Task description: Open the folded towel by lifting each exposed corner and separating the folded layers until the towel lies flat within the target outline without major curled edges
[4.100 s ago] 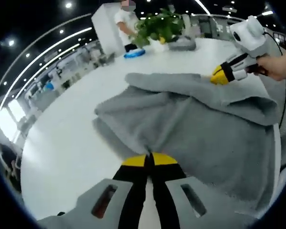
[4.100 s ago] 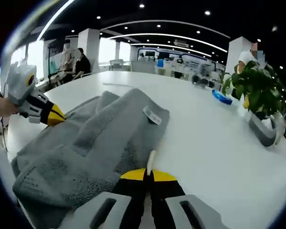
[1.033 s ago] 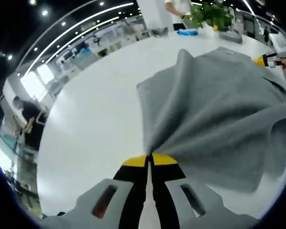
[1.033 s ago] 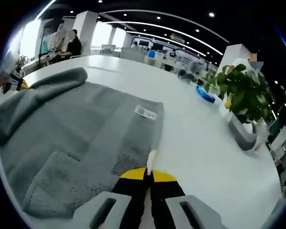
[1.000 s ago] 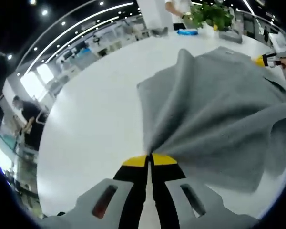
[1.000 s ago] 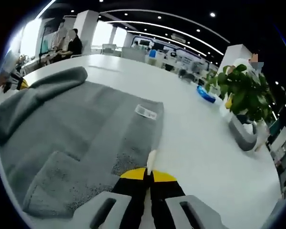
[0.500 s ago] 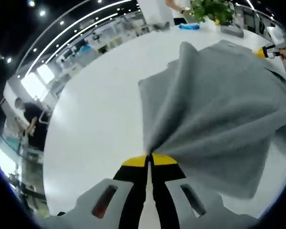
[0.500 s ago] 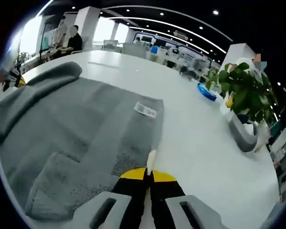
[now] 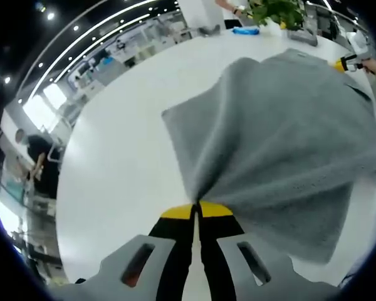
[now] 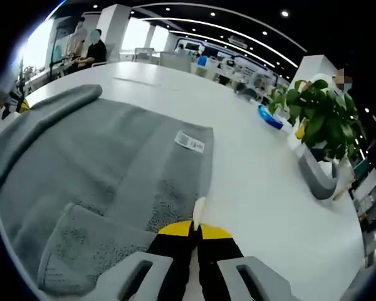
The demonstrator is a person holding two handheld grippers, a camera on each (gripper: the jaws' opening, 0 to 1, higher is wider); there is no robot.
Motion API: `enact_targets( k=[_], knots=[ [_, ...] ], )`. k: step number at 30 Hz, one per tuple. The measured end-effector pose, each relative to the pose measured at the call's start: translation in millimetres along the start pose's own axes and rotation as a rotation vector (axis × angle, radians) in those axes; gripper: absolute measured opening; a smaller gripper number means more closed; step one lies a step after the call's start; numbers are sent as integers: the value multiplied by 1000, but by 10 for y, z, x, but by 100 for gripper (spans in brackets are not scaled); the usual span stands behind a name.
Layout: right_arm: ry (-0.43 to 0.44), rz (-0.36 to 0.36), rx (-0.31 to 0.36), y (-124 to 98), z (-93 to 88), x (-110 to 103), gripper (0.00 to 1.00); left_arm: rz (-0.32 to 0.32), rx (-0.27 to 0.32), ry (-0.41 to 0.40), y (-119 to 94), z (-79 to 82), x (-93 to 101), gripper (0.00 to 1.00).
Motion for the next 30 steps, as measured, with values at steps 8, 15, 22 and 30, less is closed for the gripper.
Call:
enact_targets(
  k=[8, 15, 22, 30],
  knots=[
    [-2, 22, -23, 24, 6, 57, 0, 5, -13, 15, -19, -41, -71, 1],
    [-10, 19, -27, 35, 5, 80, 0, 8, -30, 9, -62, -83, -140, 1],
    [-7, 19, -35, 50, 0, 140, 0, 23, -47, 15, -120, -117, -176, 1],
    [-2, 11, -43, 68, -19, 206, 0, 37, -61, 17, -165, -159, -210, 1]
  ],
)
Point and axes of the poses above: the point that each gripper's makers call its tool centre point, and the gripper's own axes: y roughly forward along the fingers, x roughly to its right, z roughly out of its top, the point moved 6 cm from there along -y, roughly backward along the fingers, and after that the axes turned 2 degrees about -z, right-handed, at the moved point
